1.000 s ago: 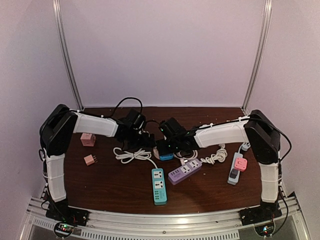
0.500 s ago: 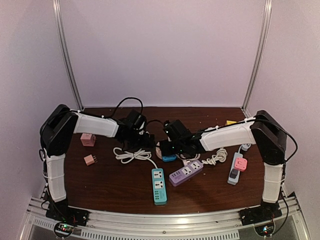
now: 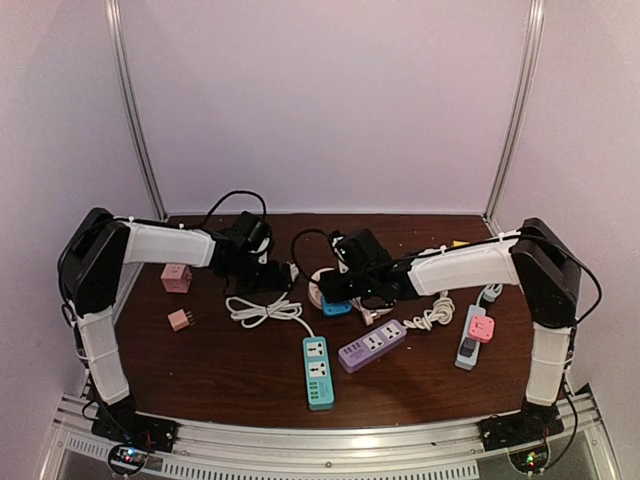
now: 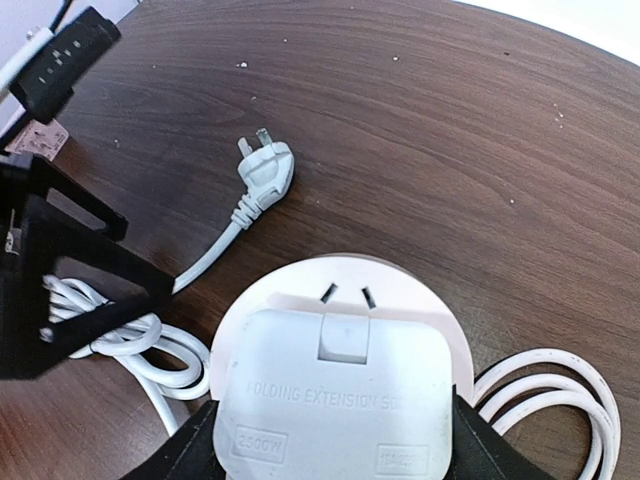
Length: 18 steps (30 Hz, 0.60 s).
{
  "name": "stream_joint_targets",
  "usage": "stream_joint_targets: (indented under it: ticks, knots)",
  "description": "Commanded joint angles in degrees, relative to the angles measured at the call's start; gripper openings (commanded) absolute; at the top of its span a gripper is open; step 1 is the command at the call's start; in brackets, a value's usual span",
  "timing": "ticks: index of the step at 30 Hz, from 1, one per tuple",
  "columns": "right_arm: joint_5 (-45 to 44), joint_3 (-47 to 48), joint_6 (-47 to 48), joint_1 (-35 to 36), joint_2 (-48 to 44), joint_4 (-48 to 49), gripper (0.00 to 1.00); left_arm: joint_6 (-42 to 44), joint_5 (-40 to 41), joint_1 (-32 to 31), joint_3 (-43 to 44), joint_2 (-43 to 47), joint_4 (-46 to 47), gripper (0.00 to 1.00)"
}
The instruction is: Pull the plug off the socket
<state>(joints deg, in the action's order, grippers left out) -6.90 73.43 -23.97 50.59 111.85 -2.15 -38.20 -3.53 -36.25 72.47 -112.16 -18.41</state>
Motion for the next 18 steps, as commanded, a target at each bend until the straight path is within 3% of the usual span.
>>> stream_joint_targets:
  ticks: [1,7,18]
  knots:
    - [6.58,-0.10,2.39,-1.80,-3.72,4.32,0.25,3.50,-8.04,1.79,-1.61,7.49,2.41,0.92]
    - [16.42,-0.76,2.01,-3.31,-3.18,7.89,0.25,4.56,-16.23,1.88,-5.54,8.82,9.49,0.86]
    - [24.75,-2.36,-1.06,-5.29,-3.48,12.16,0.25,-0.36,-25.04,2.49,-10.21,7.26,21.23,0.79]
